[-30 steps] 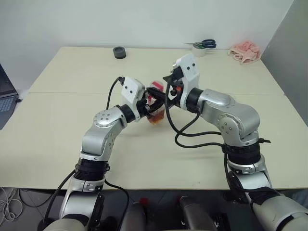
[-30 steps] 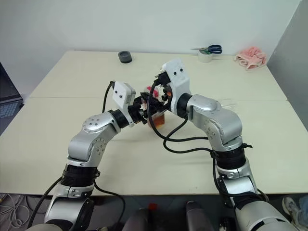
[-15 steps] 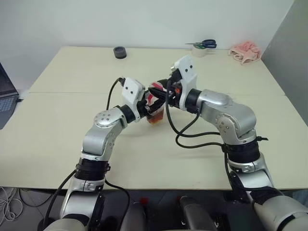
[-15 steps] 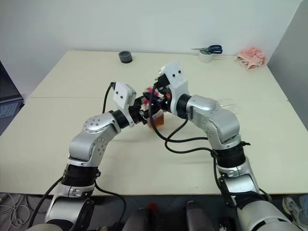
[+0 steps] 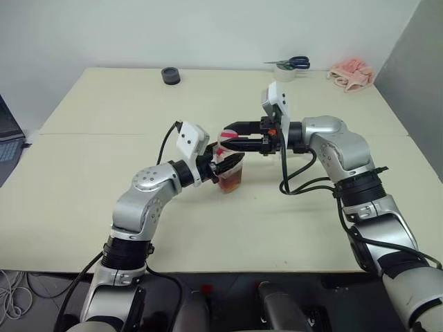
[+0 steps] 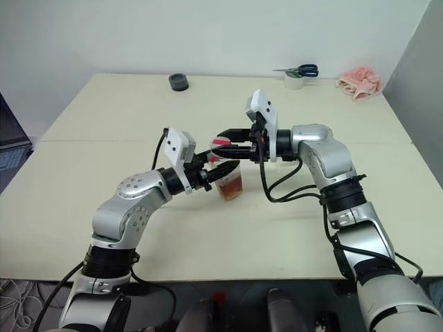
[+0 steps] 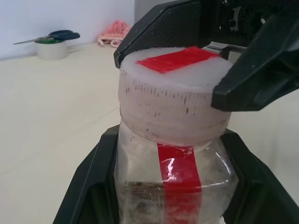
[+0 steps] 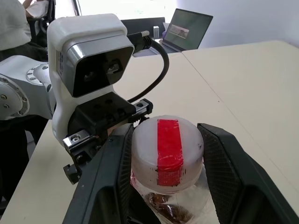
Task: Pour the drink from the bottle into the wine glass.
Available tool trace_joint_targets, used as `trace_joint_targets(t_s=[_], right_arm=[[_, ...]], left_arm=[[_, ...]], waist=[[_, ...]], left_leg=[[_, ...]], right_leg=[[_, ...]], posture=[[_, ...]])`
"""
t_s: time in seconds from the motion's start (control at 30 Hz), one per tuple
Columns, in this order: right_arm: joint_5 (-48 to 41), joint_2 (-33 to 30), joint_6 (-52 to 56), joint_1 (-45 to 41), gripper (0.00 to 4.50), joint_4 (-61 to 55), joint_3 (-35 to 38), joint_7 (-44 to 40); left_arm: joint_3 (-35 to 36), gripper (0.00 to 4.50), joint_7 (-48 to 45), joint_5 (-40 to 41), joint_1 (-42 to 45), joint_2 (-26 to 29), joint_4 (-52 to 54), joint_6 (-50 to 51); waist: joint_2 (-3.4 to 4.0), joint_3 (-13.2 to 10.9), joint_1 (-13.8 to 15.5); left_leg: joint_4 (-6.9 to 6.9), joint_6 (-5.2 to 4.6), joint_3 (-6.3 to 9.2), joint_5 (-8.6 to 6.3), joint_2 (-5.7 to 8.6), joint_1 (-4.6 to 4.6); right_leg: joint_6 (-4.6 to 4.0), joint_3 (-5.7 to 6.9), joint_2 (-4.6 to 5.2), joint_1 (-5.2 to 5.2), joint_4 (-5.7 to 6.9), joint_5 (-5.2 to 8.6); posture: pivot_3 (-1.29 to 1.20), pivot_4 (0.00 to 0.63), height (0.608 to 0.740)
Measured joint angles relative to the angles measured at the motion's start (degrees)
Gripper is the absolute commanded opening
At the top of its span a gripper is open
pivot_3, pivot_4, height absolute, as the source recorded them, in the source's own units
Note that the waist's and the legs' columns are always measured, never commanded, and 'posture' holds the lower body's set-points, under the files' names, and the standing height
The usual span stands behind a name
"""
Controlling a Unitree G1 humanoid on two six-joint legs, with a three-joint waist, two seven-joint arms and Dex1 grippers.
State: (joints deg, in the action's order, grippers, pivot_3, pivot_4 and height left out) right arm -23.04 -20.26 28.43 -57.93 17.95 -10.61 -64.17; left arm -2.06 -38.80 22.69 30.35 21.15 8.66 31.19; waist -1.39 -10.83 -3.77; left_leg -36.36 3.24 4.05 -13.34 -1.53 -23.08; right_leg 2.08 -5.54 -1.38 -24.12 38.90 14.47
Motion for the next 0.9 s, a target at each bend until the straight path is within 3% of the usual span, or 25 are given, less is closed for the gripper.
trace_joint_targets(t_s=[0.23, 0.4, 0.57, 0.9], right_arm=[[-2.5, -4.3, 7.1, 7.8, 4.5, -15.4, 3.6, 4.6], [-4.9, -3.5, 14.0, 9.8, 4.5, -28.0, 6.6, 13.9], [-3.8, 0.4, 22.4, 12.2, 4.5, -37.4, 7.6, 29.0], [-2.3, 7.1, 33.4, 14.6, 4.5, -42.2, 7.2, 45.9]], left_arm=[[1.6, 2.16, 0.4, 0.6, 0.4, 1.2, -0.3, -0.3], [1.1, 2.16, 0.2, 0.2, 1.9, 0.4, -2.8, -1.2], [0.1, 2.16, 0.1, -1.0, 3.0, -0.6, -5.1, -3.1], [-1.1, 2.16, -0.6, -2.1, 4.5, -2.3, -7.1, -4.6]], waist=[[0.0, 0.0, 0.5], [0.01, 0.0, 0.4], [0.01, 0.0, 0.5], [0.01, 0.0, 0.5]], left_leg=[[-0.01, 0.0, 0.01, 0.0, 0.02, -0.01], [-0.02, 0.0, 0.01, 0.0, 0.0, 0.01], [-0.01, 0.0, 0.02, 0.0, 0.0, -0.01], [-0.03, 0.0, -0.01, 0.01, 0.01, -0.02]], right_leg=[[0.04, 0.0, 0.04, 0.0, -0.02, 0.03], [0.26, 0.0, 0.0, 0.0, 0.02, 0.15], [0.26, -0.01, 0.0, 0.0, 0.0, 0.16], [0.25, -0.02, 0.01, -0.02, 0.0, 0.16]], posture=[[0.0, 0.15, 0.74], [0.0, 0.15, 0.74], [0.0, 0.15, 0.74], [0.0, 0.15, 0.74]])
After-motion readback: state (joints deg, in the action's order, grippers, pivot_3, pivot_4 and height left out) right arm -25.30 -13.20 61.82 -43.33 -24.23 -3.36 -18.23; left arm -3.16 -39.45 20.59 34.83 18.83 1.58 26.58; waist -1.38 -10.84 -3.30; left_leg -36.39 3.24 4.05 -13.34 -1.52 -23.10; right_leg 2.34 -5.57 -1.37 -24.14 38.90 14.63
